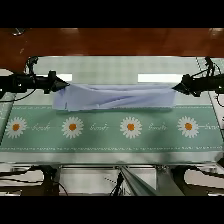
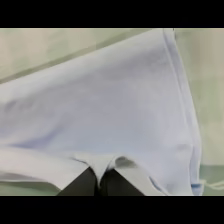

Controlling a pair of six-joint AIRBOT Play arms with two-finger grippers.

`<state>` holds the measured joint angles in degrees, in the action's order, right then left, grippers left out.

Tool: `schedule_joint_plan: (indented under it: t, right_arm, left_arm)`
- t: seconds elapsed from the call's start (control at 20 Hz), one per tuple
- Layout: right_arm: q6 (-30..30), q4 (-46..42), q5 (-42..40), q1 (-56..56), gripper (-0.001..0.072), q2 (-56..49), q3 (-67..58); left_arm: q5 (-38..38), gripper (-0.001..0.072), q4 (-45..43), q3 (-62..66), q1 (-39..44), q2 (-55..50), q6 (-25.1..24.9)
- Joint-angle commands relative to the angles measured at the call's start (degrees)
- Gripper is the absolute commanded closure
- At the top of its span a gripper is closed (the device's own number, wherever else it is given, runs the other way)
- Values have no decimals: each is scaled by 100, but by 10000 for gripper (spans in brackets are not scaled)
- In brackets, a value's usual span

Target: Fold the shirts.

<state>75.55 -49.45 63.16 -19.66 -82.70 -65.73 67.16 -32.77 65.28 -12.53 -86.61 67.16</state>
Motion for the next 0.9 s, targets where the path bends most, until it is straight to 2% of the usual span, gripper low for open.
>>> schedule_joint_plan:
  t: [0.0, 0.15, 0.35, 0.4, 0.45, 0.5, 0.6, 0.65, 0.75, 0.8, 0.85]
  right_arm:
    - [48, 114, -221, 24, 689, -564, -299]
    - [48, 157, -225, 24, 689, -866, -299]
    - [74, 157, -201, 24, 687, -999, -299]
    - [79, 160, -212, 24, 564, -999, -299]
    - [79, 160, -205, 24, 285, -999, -299]
    - [76, 160, -114, 13, 74, -999, -313]
    - [74, 50, 356, -173, 84, -992, -501]
    - [68, -11, 640, -326, 84, -975, -608]
    - [76, -291, 909, -782, 84, -782, -651]
    - [131, -514, 960, -1027, 84, -656, -619]
    - [227, -691, 938, -1257, 84, -533, -507]
  left_arm:
    - [-192, 686, -334, 511, 101, -592, 365]
    - [-531, 686, -328, 516, 107, -723, 105]
    - [-852, 686, -326, 516, 127, -848, 103]
    - [-852, 678, -326, 516, 136, -881, 103]
    - [-848, 432, -326, 516, 151, -896, 109]
    - [-774, 18, -323, 527, 155, -883, 131]
    - [-129, 3, -651, 839, 15, -874, 111]
    - [330, 3, -1073, 1082, -142, -859, 262]
    - [1014, 3, -2275, 1340, -544, -673, 1010]
    - [1119, 3, -2800, 1298, -761, -474, 1270]
    - [1016, 3, -3060, 1126, -981, -192, 1309]
